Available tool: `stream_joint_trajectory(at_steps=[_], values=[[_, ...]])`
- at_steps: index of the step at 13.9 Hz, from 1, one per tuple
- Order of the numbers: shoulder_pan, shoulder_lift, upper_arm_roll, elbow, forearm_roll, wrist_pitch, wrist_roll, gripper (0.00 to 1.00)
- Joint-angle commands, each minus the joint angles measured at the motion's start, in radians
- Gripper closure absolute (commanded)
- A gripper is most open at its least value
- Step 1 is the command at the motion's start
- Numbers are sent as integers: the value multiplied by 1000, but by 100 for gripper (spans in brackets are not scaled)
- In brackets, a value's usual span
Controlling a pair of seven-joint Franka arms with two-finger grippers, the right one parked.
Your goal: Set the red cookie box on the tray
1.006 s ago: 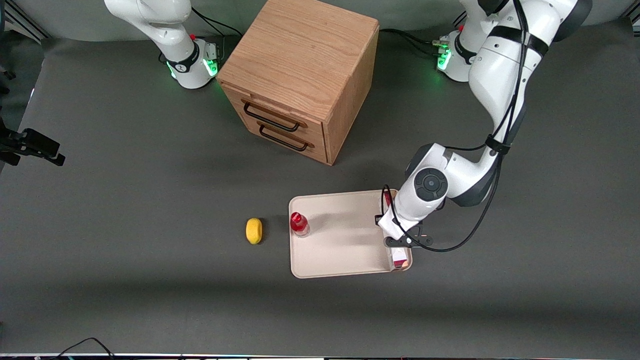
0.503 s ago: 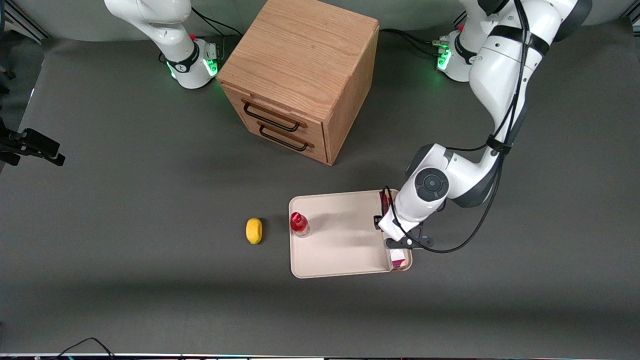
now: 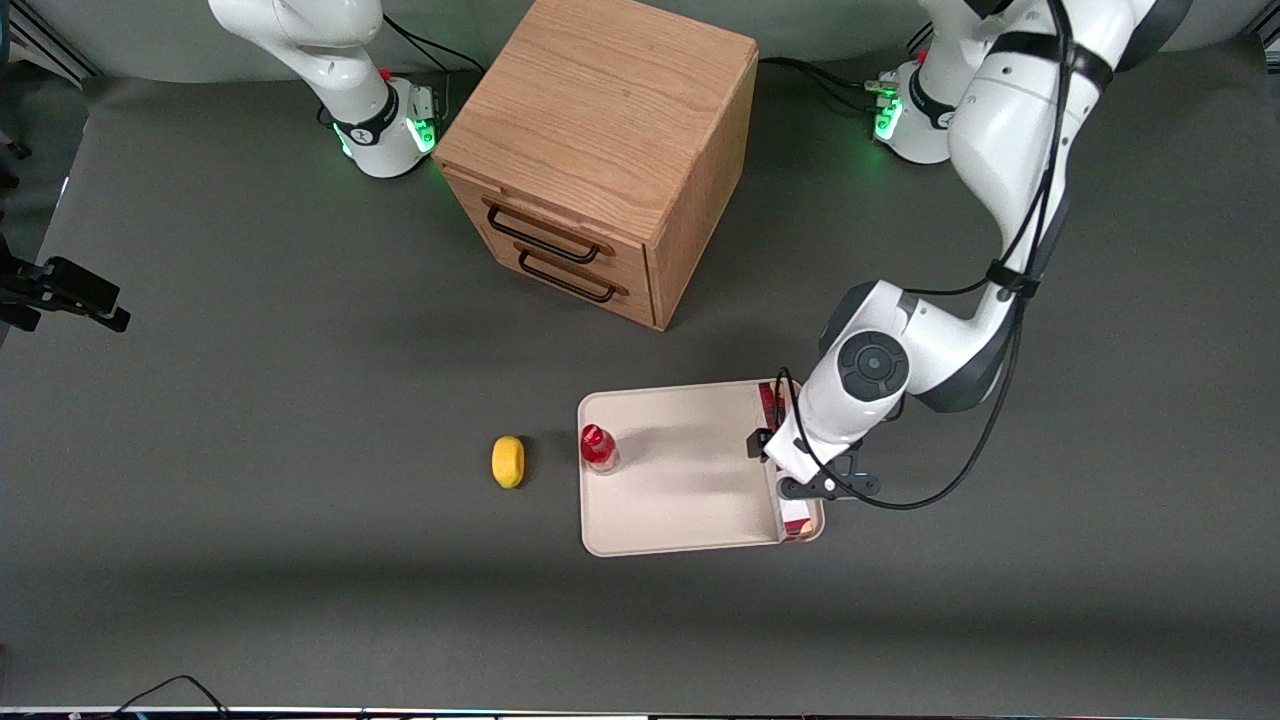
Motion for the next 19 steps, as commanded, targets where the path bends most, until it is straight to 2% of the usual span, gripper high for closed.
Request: stream_joint_trajectory(at_steps=[1, 3, 5, 10, 12, 14, 19], values=[[8, -148, 10, -22, 3, -150, 46, 0], [66, -237, 8, -20, -20, -265, 182, 0], [125, -315, 22, -20, -115, -382, 334, 0], [148, -493, 176, -67, -134, -511, 532, 0], [148, -557, 218, -129, -152, -507, 545, 0], [145, -631, 269, -217, -203, -478, 555, 0], [143, -654, 276, -171, -192, -508, 577, 0]])
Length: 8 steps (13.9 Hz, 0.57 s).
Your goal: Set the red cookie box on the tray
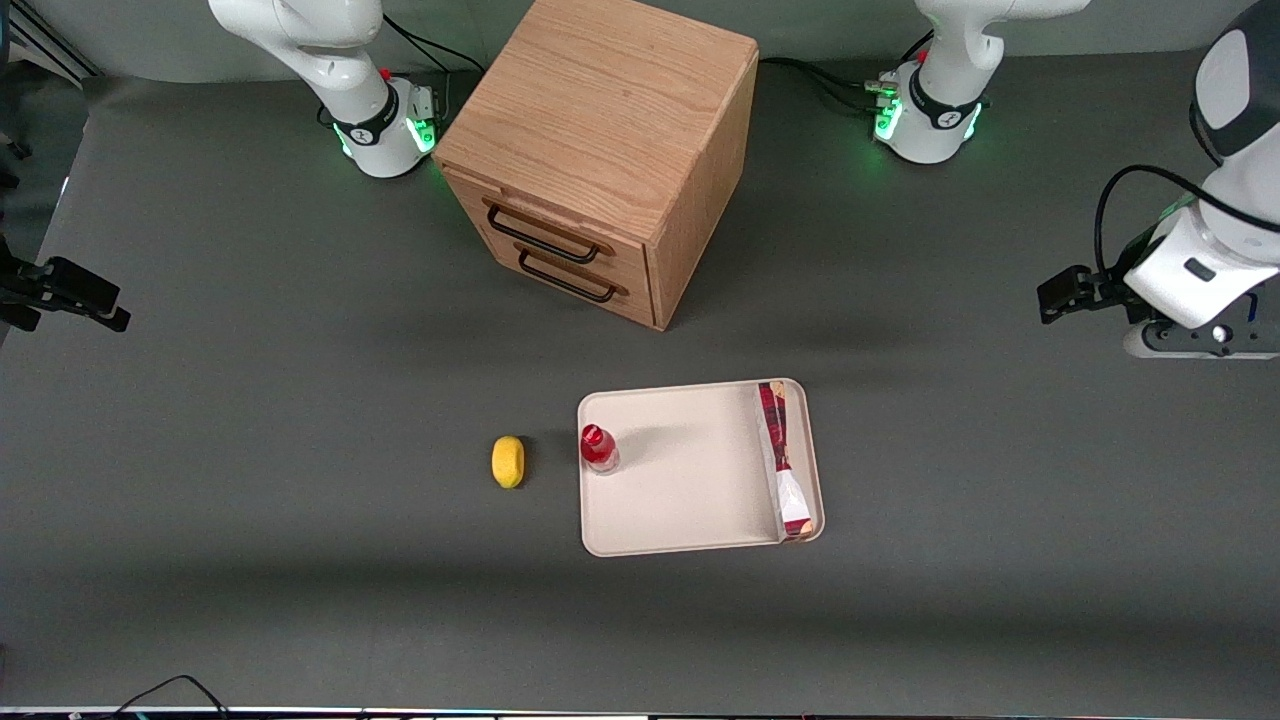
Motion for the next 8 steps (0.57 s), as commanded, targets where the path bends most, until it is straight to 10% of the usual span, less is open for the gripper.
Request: stream_joint_trajectory(at_steps=[1, 8], values=[[-13, -18, 13, 33, -8, -15, 24, 0], [-13, 4, 11, 116, 0, -57, 26, 0]])
